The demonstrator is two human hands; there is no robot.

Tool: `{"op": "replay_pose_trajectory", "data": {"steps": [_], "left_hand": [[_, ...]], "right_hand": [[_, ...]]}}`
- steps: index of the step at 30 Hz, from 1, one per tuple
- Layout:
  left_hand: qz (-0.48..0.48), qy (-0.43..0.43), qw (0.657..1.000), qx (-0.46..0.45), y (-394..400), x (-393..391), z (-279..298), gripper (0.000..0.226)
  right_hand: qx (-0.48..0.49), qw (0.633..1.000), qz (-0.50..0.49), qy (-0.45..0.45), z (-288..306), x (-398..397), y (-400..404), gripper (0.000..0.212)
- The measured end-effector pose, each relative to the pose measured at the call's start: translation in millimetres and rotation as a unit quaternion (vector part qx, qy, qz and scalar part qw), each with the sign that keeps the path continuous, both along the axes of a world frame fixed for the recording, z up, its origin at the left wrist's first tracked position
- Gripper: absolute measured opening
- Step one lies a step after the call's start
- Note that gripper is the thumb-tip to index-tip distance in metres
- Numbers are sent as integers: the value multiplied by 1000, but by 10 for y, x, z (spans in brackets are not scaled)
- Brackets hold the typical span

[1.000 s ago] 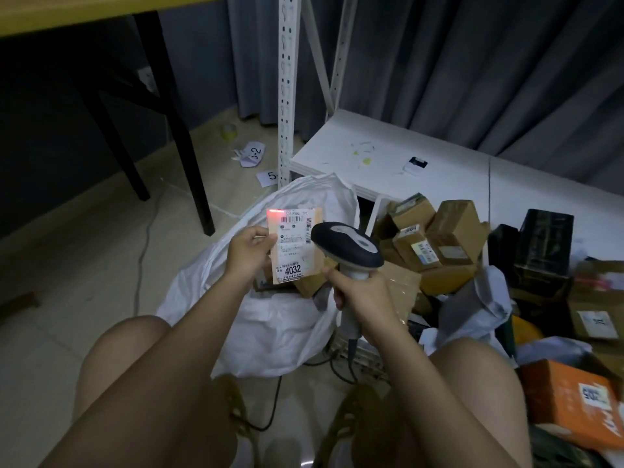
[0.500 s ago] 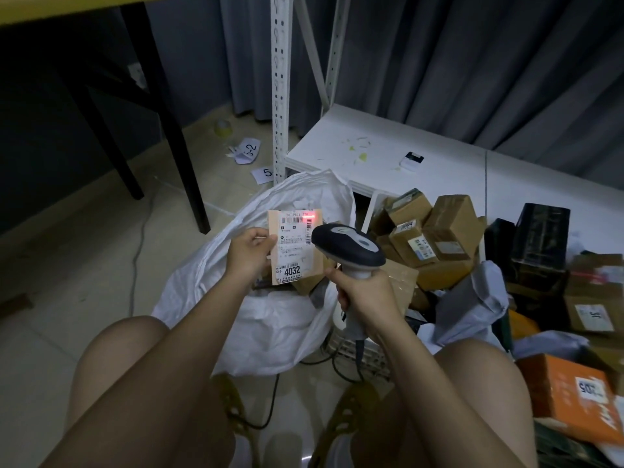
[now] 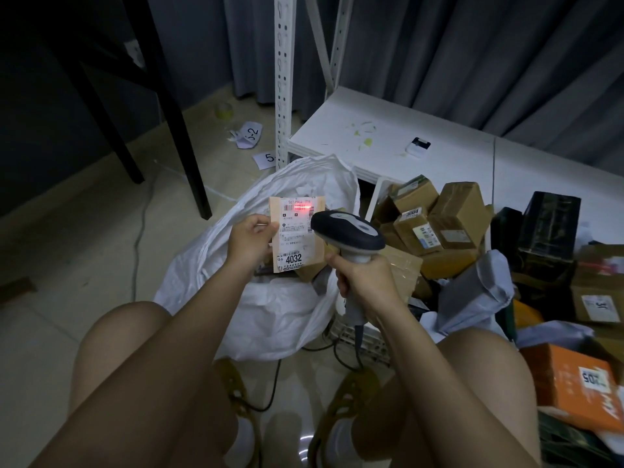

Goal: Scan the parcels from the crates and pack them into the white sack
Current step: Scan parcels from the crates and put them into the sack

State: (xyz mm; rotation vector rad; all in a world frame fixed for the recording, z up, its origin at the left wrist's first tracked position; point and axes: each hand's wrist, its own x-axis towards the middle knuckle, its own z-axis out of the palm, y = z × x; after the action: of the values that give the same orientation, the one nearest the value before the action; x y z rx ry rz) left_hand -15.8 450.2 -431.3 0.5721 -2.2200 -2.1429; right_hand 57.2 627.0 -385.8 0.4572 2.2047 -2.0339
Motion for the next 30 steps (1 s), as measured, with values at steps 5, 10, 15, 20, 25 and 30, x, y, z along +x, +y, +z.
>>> {"op": "replay_pose_trajectory", "data": {"steps": [5, 10, 15, 20, 25, 30], "left_hand": [[2, 15, 1000, 24, 25, 23, -15, 16], [-5, 22, 999, 32, 20, 39, -38, 15], [7, 18, 1000, 13, -20, 20, -109, 15], [47, -35, 998, -32, -258, -97, -435, 14], [85, -27, 974, -208, -407, -345, -722, 12], [62, -6, 947, -314, -407, -639, -914, 17]], "right_hand": [[14, 1000, 1, -3, -56, -76, -63, 34], [6, 1000, -1, -3, -73, -133, -119, 34], [-8, 1000, 3, 5, -93, -136, -97, 32], [-42, 996, -78, -12, -258, -206, 59, 27], [-26, 994, -102, -38, -497, -346, 283, 28], [-20, 993, -101, -51, -655, -526, 355, 26]]}}
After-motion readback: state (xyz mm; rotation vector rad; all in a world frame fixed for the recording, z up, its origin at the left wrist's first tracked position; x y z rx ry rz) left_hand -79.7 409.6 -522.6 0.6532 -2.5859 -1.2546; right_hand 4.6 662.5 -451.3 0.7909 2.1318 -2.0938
